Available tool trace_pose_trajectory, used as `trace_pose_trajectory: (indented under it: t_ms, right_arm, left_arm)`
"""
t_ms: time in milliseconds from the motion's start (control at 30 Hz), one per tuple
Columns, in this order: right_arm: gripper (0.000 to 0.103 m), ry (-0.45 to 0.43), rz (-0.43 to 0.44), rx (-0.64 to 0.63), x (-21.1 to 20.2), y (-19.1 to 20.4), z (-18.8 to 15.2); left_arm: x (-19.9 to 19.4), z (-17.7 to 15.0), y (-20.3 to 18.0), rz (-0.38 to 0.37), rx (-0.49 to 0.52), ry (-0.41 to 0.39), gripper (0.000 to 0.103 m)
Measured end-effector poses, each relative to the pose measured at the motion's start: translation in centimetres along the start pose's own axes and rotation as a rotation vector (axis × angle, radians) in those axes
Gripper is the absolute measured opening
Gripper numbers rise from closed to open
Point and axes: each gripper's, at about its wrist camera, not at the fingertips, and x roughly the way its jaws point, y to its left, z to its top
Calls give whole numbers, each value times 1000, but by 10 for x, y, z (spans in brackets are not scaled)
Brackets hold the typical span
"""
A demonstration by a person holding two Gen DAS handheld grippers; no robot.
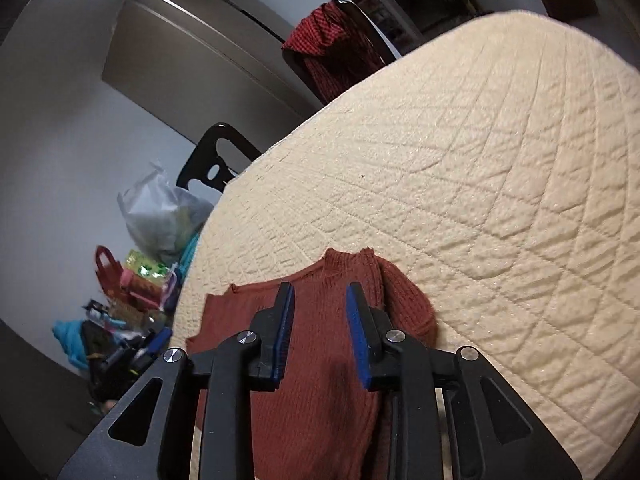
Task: Fold small clothes
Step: 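Carry the hem over onto the collar with both tools and open them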
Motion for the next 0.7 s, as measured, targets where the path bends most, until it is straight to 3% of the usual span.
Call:
trace_pose_trajectory:
  t_ms: [133, 267, 467, 533, 567, 600, 700]
  right_arm:
    - [27, 0, -56, -64, -8, 2, -6]
    - [27, 22, -102, -77, 2, -2, 2]
    - [27, 73, -173, -134, 25, -1, 11]
    - [21, 91, -197, -173, 34, 2, 12]
    - [8, 103, -204, -194, 38, 4, 11]
    - [6, 109, -208, -210, 41, 6, 11]
    - [6, 90, -178, -229, 40, 9, 12]
  left_arm:
    - [6, -8, -15, 3, 79, 37, 43]
    - [31, 0, -33, 65, 191, 79, 43]
    - [68, 4, -41, 176, 255, 132, 43]
    - [77, 4, -43, 195, 268, 138, 43]
    - [80, 4, -43, 197, 273, 146, 34]
    - [82, 2, -44, 198, 283, 152, 16]
    - [77, -2, -51, 202, 322, 124, 8]
